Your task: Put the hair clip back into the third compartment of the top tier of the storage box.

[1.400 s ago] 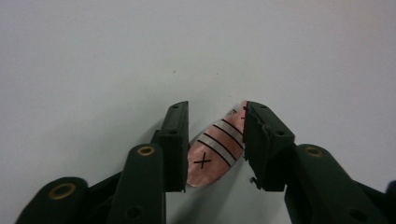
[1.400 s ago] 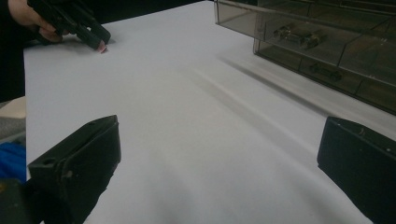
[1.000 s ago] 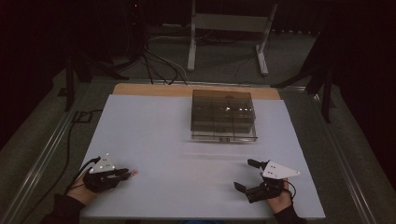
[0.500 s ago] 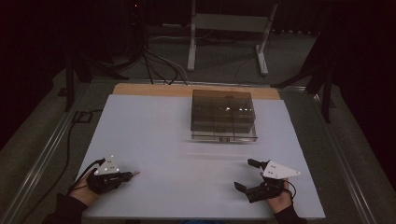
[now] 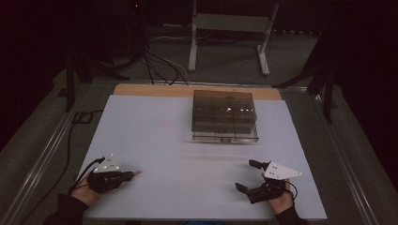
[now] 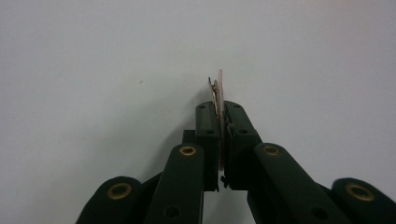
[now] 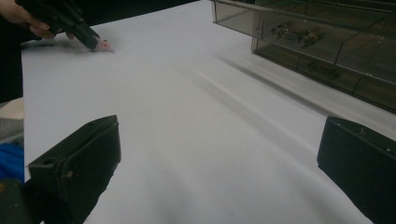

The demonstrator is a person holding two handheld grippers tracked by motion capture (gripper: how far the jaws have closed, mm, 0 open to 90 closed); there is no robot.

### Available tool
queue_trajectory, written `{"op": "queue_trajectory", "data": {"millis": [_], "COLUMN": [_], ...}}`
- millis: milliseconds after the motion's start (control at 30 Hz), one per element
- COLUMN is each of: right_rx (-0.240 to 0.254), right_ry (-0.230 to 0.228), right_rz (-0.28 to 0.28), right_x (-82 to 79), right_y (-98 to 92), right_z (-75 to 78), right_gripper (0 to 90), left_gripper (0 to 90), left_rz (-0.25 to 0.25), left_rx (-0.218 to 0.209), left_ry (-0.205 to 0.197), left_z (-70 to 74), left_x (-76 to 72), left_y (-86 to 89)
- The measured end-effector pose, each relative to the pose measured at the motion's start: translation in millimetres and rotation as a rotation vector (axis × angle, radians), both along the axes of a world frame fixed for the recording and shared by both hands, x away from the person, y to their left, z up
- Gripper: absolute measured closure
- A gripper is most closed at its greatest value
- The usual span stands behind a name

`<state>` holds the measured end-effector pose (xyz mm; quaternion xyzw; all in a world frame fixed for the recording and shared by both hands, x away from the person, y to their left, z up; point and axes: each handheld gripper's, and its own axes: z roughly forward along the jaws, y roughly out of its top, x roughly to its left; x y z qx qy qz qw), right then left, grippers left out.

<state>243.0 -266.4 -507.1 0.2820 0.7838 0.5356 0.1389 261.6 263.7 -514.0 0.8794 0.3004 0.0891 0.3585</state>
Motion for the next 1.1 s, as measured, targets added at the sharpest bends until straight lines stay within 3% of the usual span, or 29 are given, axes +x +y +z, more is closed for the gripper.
{"op": "queue_trajectory", "data": {"millis": [167, 267, 333, 667, 1100], "right_rx": [-0.001, 0.003, 0.0, 0.002, -0.001], "right_ry": [0.002, 0.003, 0.008, 0.009, 0.009], "right_rz": [-0.002, -0.001, 0.0, -0.005, -0.005], "right_x": [-0.1, 0.2, 0.5, 1.0, 0.5], "right_y": [0.0, -0.1, -0.2, 0.1, -0.4], "right_z": [-0.3, -0.2, -1.0, -1.2, -1.1], "right_gripper": [0.0, 0.0, 0.0, 0.0, 0.0], "left_gripper": [87.5, 87.5, 87.5, 87.5, 87.4], "left_rz": [0.002, -0.004, 0.004, 0.054, 0.012], "left_rx": [-0.01, -0.053, -0.052, -0.096, -0.113], "left_ry": [0.001, -0.007, -0.01, 0.058, 0.055], "left_z": [2.3, 3.3, 3.2, 8.3, 22.6], "left_x": [0.5, 1.0, 0.9, 9.6, 17.1], "left_y": [-2.6, -3.2, -3.9, -6.9, -24.8]}}
